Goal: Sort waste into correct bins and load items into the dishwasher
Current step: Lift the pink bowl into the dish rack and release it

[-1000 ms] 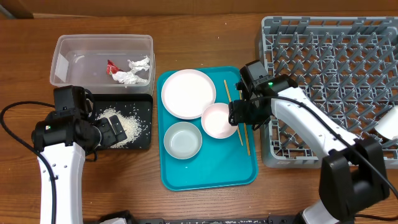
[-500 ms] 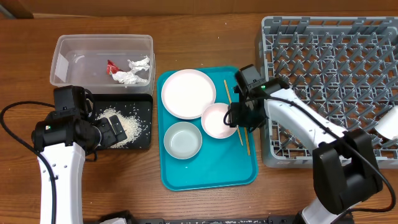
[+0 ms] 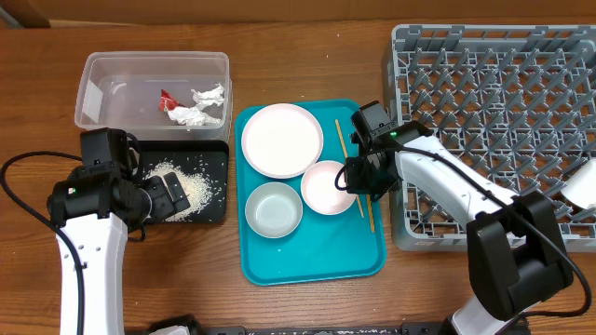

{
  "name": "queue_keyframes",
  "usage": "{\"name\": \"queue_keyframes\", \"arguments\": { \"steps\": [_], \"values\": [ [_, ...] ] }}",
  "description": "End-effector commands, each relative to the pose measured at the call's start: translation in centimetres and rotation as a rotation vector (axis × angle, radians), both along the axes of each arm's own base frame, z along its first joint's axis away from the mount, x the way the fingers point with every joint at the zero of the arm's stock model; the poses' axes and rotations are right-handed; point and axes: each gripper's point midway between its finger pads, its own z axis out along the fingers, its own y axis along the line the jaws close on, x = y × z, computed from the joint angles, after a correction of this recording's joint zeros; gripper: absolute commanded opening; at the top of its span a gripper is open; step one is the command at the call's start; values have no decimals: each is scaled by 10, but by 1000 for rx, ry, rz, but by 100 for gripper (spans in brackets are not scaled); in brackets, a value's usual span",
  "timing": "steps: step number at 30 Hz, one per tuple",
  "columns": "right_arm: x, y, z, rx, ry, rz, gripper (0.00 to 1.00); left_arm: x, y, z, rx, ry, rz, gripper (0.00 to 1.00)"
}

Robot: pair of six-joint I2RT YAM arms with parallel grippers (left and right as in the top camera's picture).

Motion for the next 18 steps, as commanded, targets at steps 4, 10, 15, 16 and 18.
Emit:
{"name": "queue_keyframes", "arguments": {
  "steps": [4,10,15,16,18],
  "values": [
    [30,-5,52,-44,-155,-19,4,0,2,1,6,-1,-4,100],
    [58,-26,134,-112,-412,-83,4,0,2,1,6,-1,-4,100],
    [85,-67,205,-231,-676,-225,4,0,2,1,6,-1,-4,100],
    [91,-84,221,-277,-746,-282,5,0,2,1,6,0,-5,100],
    [99,-107,241,-344,-830,-364,6,0,2,1,6,-1,-4,100]
  ]
}}
